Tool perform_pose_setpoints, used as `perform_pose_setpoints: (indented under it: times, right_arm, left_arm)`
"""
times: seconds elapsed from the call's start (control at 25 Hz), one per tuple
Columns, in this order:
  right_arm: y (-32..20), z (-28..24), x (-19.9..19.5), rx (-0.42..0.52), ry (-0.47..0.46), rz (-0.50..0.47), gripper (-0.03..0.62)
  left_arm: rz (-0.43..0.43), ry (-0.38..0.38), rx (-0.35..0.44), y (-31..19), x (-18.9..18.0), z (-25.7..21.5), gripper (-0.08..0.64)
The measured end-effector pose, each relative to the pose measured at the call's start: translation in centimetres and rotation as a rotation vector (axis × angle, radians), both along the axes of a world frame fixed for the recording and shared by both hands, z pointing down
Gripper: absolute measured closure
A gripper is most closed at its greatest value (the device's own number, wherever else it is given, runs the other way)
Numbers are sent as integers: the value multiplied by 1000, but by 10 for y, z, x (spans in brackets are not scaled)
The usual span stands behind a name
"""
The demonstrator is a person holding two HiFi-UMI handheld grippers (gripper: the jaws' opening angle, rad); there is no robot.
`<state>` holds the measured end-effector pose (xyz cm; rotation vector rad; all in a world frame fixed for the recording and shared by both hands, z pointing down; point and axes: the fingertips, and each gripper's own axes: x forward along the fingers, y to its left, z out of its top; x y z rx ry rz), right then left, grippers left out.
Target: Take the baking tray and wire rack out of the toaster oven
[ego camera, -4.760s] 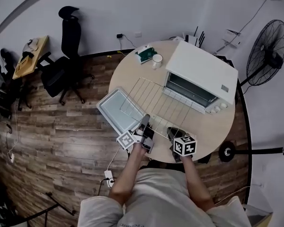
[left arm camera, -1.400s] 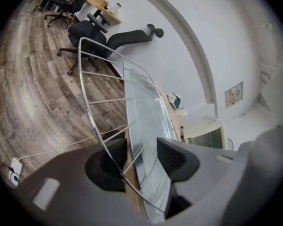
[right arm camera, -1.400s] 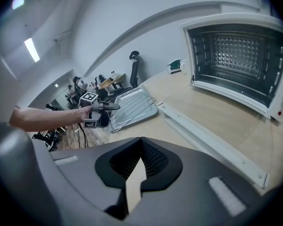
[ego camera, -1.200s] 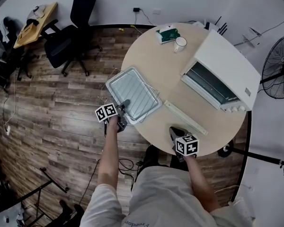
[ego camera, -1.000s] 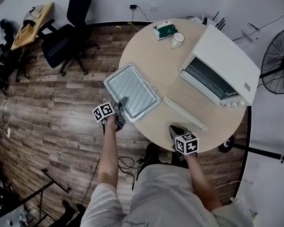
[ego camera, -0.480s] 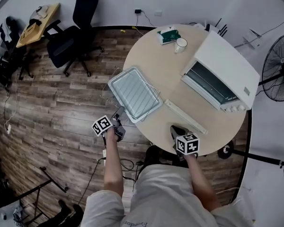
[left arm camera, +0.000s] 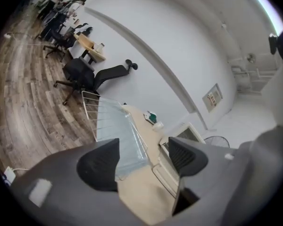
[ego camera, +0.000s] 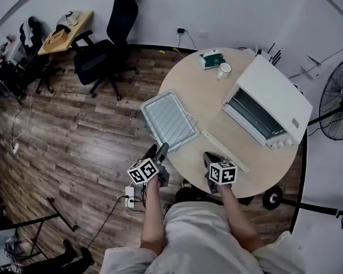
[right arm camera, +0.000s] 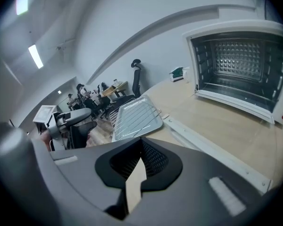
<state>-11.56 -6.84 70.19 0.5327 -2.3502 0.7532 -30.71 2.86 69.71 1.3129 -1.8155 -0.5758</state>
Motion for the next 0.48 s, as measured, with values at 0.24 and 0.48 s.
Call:
perform_pose_setpoints:
  times: [0.24,0.48]
  right_arm:
    - [2,-16,20,7,-45,70,597]
    - [10,-29,50,49,-77,87,598]
  left_arm:
    - [98,-133,-43,-18,68,-35,184]
    - [233,-222,-99,-26,128,-41,184]
